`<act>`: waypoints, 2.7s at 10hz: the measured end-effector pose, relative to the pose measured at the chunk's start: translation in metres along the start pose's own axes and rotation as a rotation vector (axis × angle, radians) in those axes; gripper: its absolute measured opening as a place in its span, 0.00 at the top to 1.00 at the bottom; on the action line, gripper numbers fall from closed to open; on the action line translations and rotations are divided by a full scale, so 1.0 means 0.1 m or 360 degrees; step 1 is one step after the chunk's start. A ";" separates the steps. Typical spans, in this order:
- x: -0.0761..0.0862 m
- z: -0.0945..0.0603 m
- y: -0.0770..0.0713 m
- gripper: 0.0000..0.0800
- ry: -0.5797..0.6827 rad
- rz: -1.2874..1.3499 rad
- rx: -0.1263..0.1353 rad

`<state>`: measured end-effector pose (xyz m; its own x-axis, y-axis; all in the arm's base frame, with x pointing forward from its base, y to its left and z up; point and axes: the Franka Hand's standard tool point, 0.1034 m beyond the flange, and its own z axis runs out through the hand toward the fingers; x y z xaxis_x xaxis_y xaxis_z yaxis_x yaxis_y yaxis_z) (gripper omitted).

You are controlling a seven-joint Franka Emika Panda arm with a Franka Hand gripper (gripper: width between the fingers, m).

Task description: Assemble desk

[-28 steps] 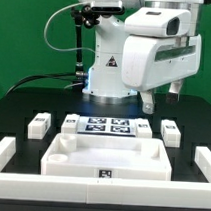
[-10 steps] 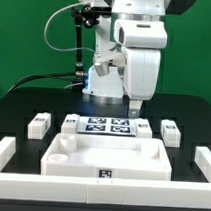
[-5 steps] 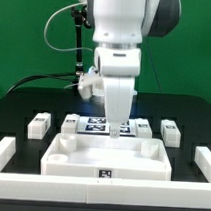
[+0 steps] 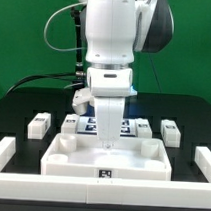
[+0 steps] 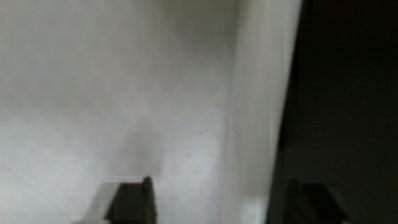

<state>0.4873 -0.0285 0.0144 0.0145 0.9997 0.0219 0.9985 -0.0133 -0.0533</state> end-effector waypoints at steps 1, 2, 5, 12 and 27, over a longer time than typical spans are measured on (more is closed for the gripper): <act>0.00 0.00 0.00 0.71 0.0000 0.0000 0.0000; 0.00 0.00 0.00 0.88 0.0000 0.0000 0.0001; -0.01 0.00 0.01 0.93 0.0000 0.0003 -0.0004; 0.19 0.00 0.19 0.93 0.0024 -0.0014 -0.0050; 0.60 0.02 0.29 0.19 0.0052 0.0006 0.0066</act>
Offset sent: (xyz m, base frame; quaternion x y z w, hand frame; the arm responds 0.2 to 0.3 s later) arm 0.0000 0.0000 0.0000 0.0000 0.0000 0.0000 1.0000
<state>0.5170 0.0309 0.0124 0.0205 0.9983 0.0541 0.9954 -0.0153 -0.0947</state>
